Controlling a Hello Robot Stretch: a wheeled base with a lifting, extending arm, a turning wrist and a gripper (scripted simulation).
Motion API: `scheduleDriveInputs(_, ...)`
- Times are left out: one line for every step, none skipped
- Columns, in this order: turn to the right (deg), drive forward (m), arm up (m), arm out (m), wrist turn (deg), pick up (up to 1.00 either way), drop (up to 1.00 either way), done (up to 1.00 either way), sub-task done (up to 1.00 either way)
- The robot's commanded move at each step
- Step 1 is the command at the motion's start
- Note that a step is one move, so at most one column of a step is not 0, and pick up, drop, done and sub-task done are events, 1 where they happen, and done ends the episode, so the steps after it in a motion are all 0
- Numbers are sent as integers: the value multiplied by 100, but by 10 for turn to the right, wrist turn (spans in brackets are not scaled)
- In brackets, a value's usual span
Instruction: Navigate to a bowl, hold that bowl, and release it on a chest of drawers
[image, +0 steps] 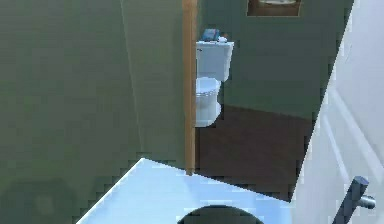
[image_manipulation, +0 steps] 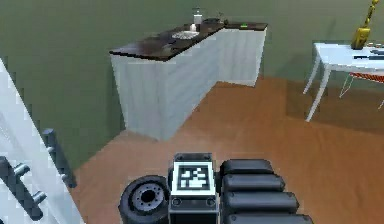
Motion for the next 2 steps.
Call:
scheduleDriveInputs(0, 80, 0, 0, 0, 0, 0, 0, 0)
scheduleDriveInputs(390, 0, 0, 0, 0, 0, 0, 0, 0)
